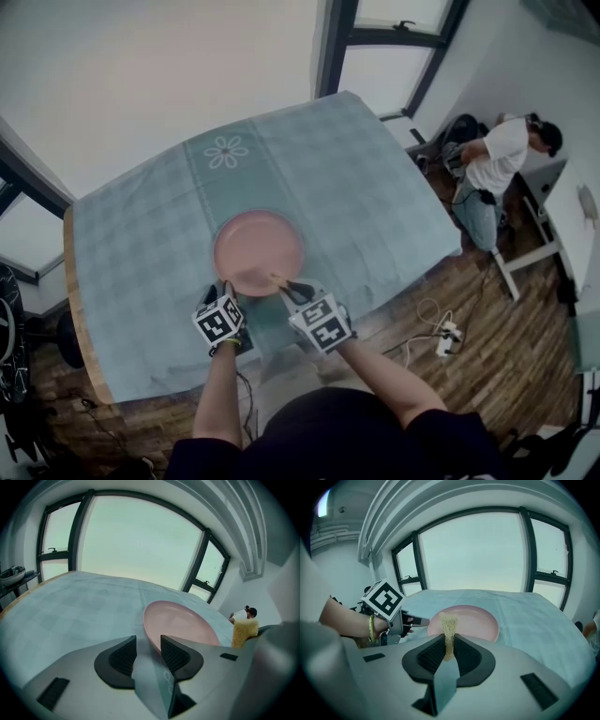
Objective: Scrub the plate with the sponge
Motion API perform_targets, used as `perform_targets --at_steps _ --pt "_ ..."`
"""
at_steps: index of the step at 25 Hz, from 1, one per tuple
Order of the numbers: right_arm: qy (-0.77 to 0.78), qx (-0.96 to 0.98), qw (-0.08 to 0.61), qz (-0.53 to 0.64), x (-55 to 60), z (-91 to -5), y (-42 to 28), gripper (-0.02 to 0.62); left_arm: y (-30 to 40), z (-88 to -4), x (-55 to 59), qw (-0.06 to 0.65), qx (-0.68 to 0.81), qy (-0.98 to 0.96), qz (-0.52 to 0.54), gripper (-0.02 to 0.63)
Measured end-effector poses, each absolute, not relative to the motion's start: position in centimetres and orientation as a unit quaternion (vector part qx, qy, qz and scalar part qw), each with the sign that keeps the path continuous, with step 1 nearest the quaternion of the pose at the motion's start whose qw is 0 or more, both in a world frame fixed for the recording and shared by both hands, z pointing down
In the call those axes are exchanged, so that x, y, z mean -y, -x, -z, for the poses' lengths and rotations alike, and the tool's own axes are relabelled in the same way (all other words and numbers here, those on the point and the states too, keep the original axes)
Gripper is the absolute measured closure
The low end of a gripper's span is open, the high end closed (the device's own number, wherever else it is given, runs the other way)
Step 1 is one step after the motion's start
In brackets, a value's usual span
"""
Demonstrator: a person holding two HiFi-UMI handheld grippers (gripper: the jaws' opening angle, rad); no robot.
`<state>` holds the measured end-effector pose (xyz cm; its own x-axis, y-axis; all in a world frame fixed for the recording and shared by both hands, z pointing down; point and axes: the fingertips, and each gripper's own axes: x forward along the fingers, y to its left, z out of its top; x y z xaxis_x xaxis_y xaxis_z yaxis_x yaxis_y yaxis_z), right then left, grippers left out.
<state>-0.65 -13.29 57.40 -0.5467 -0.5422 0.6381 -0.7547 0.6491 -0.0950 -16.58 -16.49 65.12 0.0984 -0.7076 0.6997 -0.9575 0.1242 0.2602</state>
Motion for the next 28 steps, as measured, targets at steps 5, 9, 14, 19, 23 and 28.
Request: perform_targets --at_steps 5,9,14,19,23,28 --pt "-0.388 0.862 0.263 -0.192 11.2 -56.2 -0.5 0.538 14.5 -63.3 12.7 0.353 0.644 -0.658 -0.169 0.454" --pt "-0.394 0.864 0.240 -0.201 9.4 -55.2 -1.4 0.538 12.1 -61.5 10.2 0.332 0.633 -0.680 -0.166 0.457" --pt "-0.402 0.865 0.219 -0.204 7.1 -54.4 -3.0 0.538 9.3 -59.1 7.2 0.310 0.623 -0.699 -0.165 0.520" --pt "-0.411 0.867 0.192 -0.206 4.6 -52.8 -4.4 0.538 7.2 -56.3 4.6 0.303 0.622 -0.709 -0.138 0.566" --pt "-0.409 0.873 0.175 -0.199 2.9 -51.1 -4.7 0.538 6.2 -54.4 2.7 0.275 0.621 -0.721 -0.142 0.589" --pt "-0.403 0.878 0.172 -0.190 0.5 -49.9 -4.6 0.538 4.9 -52.6 0.3 0.240 0.612 -0.738 -0.154 0.595"
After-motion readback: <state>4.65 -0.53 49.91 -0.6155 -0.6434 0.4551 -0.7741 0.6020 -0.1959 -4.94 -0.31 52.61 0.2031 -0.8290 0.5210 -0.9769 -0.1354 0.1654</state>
